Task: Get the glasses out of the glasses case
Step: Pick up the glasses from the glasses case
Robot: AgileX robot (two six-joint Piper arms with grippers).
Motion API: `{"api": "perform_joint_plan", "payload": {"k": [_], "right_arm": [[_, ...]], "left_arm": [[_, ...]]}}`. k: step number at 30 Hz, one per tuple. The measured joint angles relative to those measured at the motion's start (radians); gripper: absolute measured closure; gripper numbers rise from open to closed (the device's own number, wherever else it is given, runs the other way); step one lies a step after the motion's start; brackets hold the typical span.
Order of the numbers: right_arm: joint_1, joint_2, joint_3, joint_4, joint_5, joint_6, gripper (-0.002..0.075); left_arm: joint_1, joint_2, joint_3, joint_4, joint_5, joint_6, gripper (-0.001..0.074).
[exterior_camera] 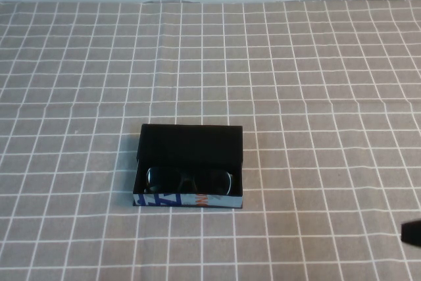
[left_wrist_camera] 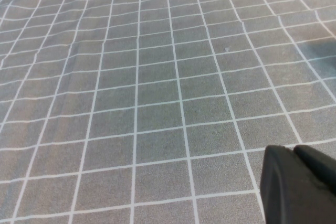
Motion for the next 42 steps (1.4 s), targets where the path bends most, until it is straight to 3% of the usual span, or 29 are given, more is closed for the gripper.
{"api": "perform_joint_plan", "payload": {"k": [5, 11, 15, 19, 28, 42], "right_arm": [[0.047, 0.255, -0.207, -0.055, 0.057, -0.082, 0.0743], [0.301, 0.547, -0.477, -0.189, 0.067, -0.127, 0.0743], [0.452, 0.725, -0.671, -0.212, 0.076, -0.259, 0.0743], [0.544, 0.878, -0.849, -0.202, 0.113, -0.44, 0.0718], [0.617, 1.145, -1.127, -0.224, 0.163, -0.702, 0.0427], [0.619, 1.36, -1.334, -0.287, 0.216, -0.736, 0.0388]], "left_arm": [[0.0, 0.0, 0.0, 0.0, 0.0, 0.0, 0.0739], [0.0, 0.0, 0.0, 0.0, 0.0, 0.0, 0.0739], [0.0, 0.0, 0.0, 0.0, 0.0, 0.0, 0.0739], [0.0, 0.0, 0.0, 0.0, 0.0, 0.0, 0.074], [0.0, 0.0, 0.0, 0.0, 0.0, 0.0, 0.0739], [0.0, 0.0, 0.0, 0.0, 0.0, 0.0, 0.0739]]}}
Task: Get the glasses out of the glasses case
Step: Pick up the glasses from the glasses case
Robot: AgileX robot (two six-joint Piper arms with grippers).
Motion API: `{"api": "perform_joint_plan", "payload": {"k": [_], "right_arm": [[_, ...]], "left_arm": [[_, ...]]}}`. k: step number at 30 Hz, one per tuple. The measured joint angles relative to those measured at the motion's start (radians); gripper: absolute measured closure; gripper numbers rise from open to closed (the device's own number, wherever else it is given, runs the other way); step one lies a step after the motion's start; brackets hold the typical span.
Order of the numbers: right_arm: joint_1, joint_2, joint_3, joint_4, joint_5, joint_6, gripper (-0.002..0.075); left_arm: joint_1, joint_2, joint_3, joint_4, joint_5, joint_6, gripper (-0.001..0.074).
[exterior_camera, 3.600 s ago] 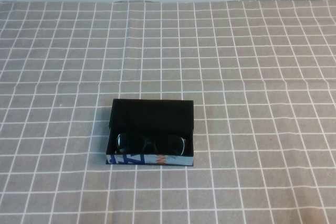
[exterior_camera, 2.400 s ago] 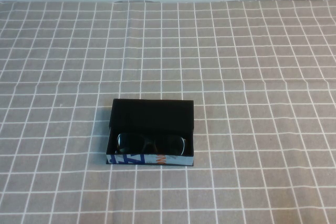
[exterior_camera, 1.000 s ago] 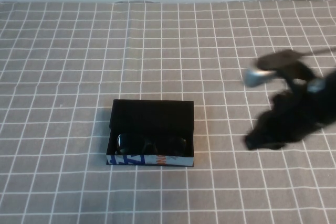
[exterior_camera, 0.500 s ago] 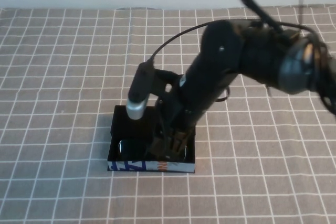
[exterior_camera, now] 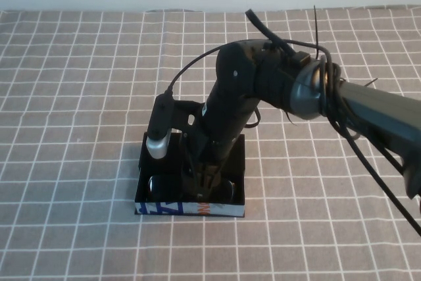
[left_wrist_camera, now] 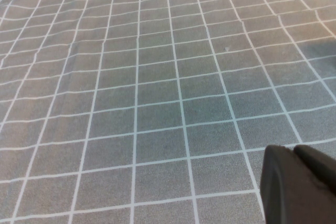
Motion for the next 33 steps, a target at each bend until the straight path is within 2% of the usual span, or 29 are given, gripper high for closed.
{"api": "perform_joint_plan", "payload": {"k": [33], "right_arm": [[0.006, 0.045, -0.009, -0.002, -0.002, -0.026, 0.0388]], "left_arm": [[0.0, 0.0, 0.0, 0.0, 0.0, 0.0, 0.0739]]}}
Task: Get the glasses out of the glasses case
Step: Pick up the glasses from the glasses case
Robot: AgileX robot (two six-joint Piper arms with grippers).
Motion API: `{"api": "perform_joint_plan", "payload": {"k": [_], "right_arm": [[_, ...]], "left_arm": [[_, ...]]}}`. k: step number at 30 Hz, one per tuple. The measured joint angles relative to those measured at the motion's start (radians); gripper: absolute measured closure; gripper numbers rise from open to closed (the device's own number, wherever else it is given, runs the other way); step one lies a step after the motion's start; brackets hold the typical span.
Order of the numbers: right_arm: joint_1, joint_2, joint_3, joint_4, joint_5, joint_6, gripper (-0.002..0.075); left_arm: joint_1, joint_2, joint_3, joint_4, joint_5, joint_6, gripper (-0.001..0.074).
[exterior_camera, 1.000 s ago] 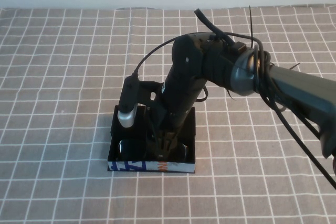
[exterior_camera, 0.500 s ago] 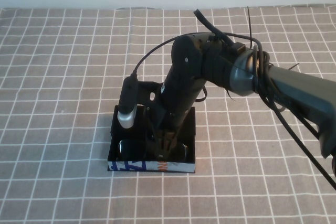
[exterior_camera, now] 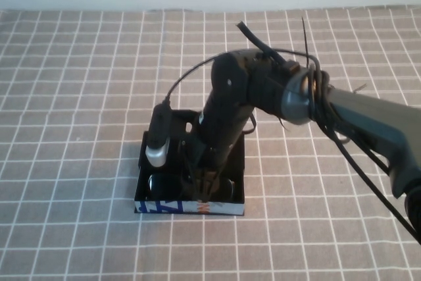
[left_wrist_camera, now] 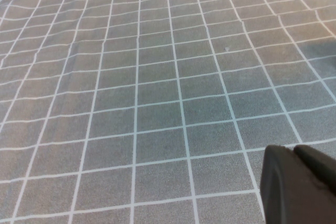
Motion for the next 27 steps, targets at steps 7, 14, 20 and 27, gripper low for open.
{"api": "perform_joint_plan", "payload": {"k": [7, 14, 20, 27], "right_arm": [[0.0, 0.004, 0.0, -0.004, 0.0, 0.0, 0.0427], [0.0, 0.004, -0.002, -0.025, 0.0, 0.0, 0.068], [0.0, -0.045, -0.002, -0.061, 0.0, 0.076, 0.0683], [0.0, -0.27, 0.087, -0.196, -0.019, 0.52, 0.0683]], "left_arm": [[0.0, 0.0, 0.0, 0.0, 0.0, 0.0, 0.0739], [0.0, 0.0, 0.0, 0.0, 0.0, 0.0, 0.0739], [0.0, 0.0, 0.0, 0.0, 0.0, 0.0, 0.0739], [0.0, 0.0, 0.0, 0.0, 0.0, 0.0, 0.0739]]}}
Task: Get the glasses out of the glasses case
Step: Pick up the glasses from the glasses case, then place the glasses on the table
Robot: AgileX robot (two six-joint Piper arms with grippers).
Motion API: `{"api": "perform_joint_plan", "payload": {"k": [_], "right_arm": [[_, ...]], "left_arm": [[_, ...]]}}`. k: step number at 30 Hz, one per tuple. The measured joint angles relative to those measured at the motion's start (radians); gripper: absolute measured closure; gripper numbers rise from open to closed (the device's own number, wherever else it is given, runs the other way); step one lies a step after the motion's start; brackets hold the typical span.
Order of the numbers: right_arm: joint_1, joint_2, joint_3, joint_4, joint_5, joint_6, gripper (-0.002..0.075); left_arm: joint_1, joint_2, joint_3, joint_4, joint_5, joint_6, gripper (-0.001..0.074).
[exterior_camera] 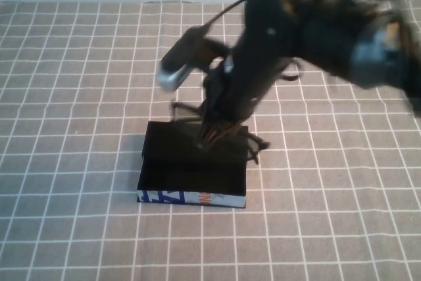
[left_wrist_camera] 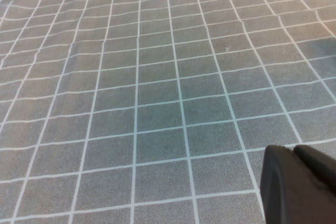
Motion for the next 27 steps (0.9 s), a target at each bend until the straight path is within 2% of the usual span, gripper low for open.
{"api": "perform_joint_plan", "payload": {"k": [5, 11, 18, 24, 27], "right_arm": [[-0.064, -0.187, 0.269, -0.053, -0.166, 0.394, 0.0683], [-0.2, -0.283, 0.576, -0.065, -0.347, 0.721, 0.0683], [-0.29, -0.24, 0.683, -0.057, -0.437, 0.775, 0.0683], [-0.315, -0.199, 0.683, -0.025, -0.479, 0.777, 0.0682], [-0.317, -0.192, 0.683, -0.021, -0.482, 0.777, 0.0649]], "left_arm": [[0.0, 0.0, 0.0, 0.0, 0.0, 0.0, 0.0739], [0.0, 0.0, 0.0, 0.0, 0.0, 0.0, 0.0739], [0.0, 0.0, 0.0, 0.0, 0.0, 0.0, 0.0739], [0.0, 0.0, 0.0, 0.0, 0.0, 0.0, 0.0739], [0.0, 0.0, 0.0, 0.0, 0.0, 0.0, 0.0739]]}}
